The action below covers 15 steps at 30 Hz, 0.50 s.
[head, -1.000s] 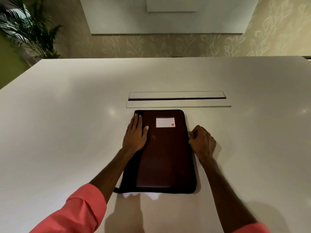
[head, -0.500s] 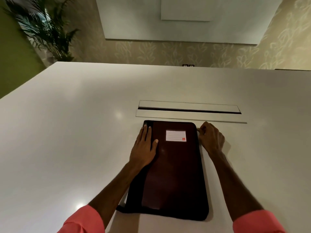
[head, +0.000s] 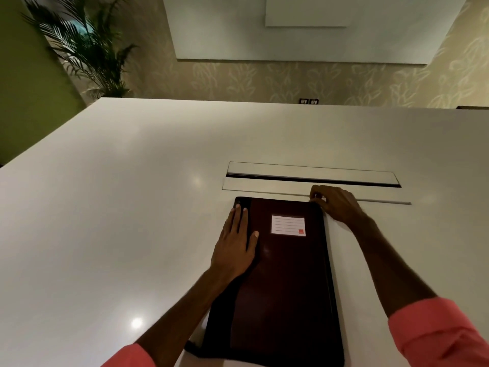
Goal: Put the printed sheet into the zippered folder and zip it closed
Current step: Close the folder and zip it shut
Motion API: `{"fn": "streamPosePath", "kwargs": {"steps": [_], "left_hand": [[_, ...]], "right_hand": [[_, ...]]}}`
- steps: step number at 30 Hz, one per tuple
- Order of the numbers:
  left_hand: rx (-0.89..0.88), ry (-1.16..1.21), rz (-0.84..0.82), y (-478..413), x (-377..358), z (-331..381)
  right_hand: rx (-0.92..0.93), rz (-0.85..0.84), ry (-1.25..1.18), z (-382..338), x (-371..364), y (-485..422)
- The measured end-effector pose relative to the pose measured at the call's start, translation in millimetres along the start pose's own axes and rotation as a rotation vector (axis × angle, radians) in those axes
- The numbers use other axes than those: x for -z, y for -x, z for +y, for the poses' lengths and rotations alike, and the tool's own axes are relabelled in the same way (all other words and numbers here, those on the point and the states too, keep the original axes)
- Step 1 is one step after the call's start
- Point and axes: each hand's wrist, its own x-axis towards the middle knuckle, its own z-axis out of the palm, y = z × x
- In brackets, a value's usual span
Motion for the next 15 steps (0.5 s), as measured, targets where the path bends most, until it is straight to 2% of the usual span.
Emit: {"fn": "streamPosePath", "kwargs": {"steps": [6,15], "left_hand": [[0.009,-0.008,-0.006,-0.8,1.1,1.4],[0.018,0.006,-0.004,-1.5,0.4,1.8]], "right_hand": [[0.122,-0.029,0.057,-26.3,-7.3,-30.8],[0.170,-0.010,0.004,-77.8,-33.6,-56.5]]}}
